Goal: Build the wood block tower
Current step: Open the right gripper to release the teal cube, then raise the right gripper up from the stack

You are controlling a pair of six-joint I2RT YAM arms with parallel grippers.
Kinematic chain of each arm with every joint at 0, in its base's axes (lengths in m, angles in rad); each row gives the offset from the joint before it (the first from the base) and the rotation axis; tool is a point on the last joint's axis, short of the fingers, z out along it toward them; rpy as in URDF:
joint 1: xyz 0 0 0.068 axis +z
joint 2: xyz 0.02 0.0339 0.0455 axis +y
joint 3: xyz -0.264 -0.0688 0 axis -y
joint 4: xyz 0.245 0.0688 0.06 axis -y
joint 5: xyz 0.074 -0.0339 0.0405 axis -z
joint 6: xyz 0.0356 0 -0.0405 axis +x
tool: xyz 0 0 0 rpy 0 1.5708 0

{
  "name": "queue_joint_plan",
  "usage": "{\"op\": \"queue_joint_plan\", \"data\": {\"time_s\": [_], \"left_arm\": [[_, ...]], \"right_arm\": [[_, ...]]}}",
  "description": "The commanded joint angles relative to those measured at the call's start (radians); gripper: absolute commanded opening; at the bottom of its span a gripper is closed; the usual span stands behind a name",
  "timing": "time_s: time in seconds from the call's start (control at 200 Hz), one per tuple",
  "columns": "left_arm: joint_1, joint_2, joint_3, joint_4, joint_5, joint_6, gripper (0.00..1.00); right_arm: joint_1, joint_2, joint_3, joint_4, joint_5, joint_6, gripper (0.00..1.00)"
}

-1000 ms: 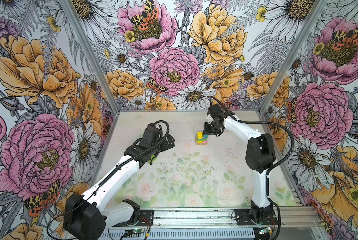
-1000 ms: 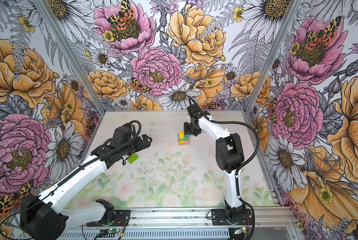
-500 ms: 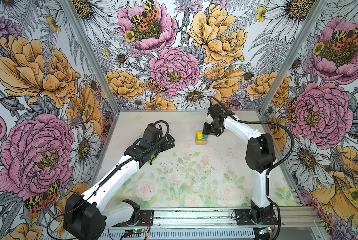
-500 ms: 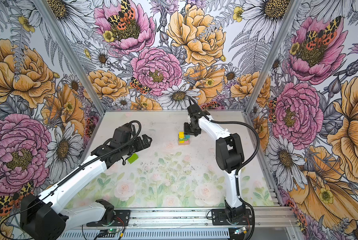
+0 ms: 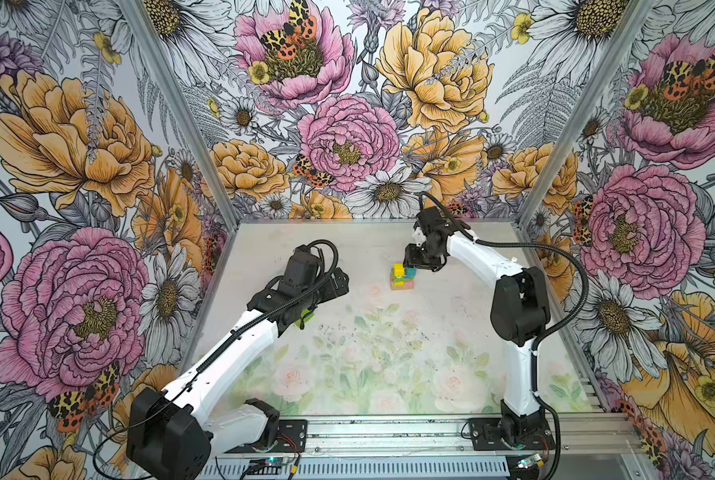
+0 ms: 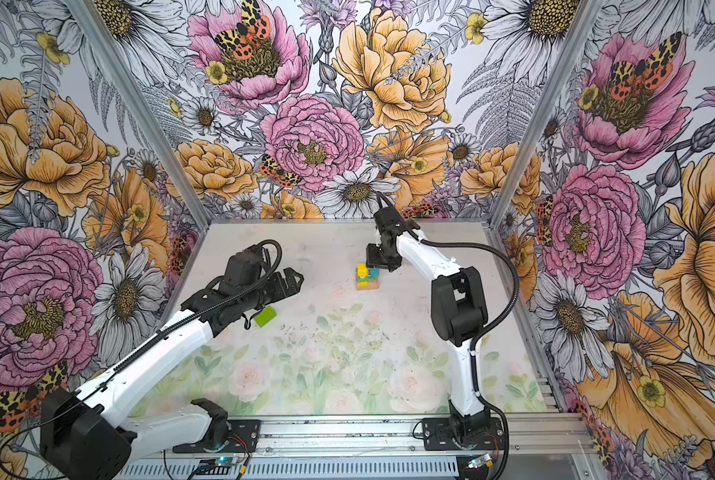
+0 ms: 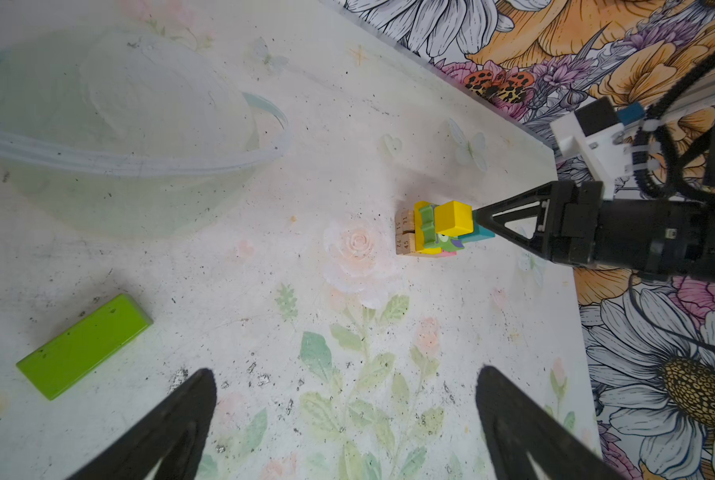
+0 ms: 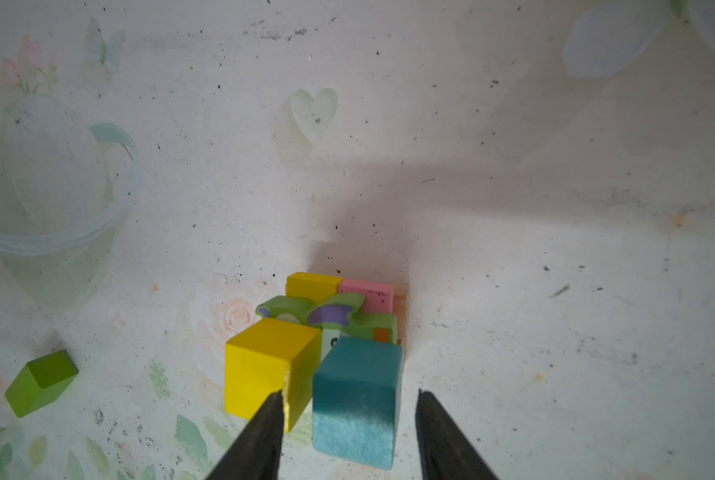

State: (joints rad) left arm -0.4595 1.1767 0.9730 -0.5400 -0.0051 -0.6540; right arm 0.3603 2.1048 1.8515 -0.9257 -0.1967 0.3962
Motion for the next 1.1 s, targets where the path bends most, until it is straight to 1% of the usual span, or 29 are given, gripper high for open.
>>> {"op": "queue_joint_plan", "data": {"time_s": [0.0, 0.05, 0.075, 0.225, 0.59, 0.7, 0.78, 0.87, 1.016, 1.096], "left_arm": [[0.013, -0.007, 0.032, 0.021, 0.022, 0.017, 0.99], [0.012, -0.013, 0.029, 0.017, 0.015, 0.013, 0.99], [0.013, -0.017, 0.029, 0.016, 0.010, 0.013, 0.99], [0.022, -0.044, 0.020, 0.012, 0.009, 0.013, 0.99], [0.041, -0.105, -0.013, 0.002, 0.014, 0.013, 0.99], [0.054, -0.117, -0.021, 0.003, 0.023, 0.013, 0.99], [0.059, -0.120, -0.023, 0.003, 0.032, 0.016, 0.99], [0.065, -0.121, -0.023, 0.003, 0.037, 0.019, 0.99], [0.075, -0.120, -0.023, 0.002, 0.045, 0.025, 0.99], [0.080, -0.119, -0.025, 0.005, 0.047, 0.025, 0.99]], "right_arm": [[0.003, -0.050, 0.025, -0.005, 0.008, -0.005, 0.86], [0.008, -0.060, 0.024, -0.007, 0.019, -0.008, 0.98], [0.011, -0.064, 0.023, -0.008, 0.025, -0.008, 0.99], [0.027, -0.059, 0.036, -0.025, 0.033, -0.001, 1.00], [0.071, 0.017, 0.087, -0.055, 0.018, 0.024, 1.00], [0.076, 0.027, 0.099, -0.063, 0.020, 0.027, 0.98], [0.077, 0.037, 0.106, -0.082, 0.048, 0.038, 0.97], [0.078, 0.026, 0.100, -0.084, 0.069, 0.037, 0.98], [0.083, 0.020, 0.123, -0.084, 0.042, 0.020, 0.98], [0.089, 0.014, 0.139, -0.088, 0.047, 0.015, 0.98]]}}
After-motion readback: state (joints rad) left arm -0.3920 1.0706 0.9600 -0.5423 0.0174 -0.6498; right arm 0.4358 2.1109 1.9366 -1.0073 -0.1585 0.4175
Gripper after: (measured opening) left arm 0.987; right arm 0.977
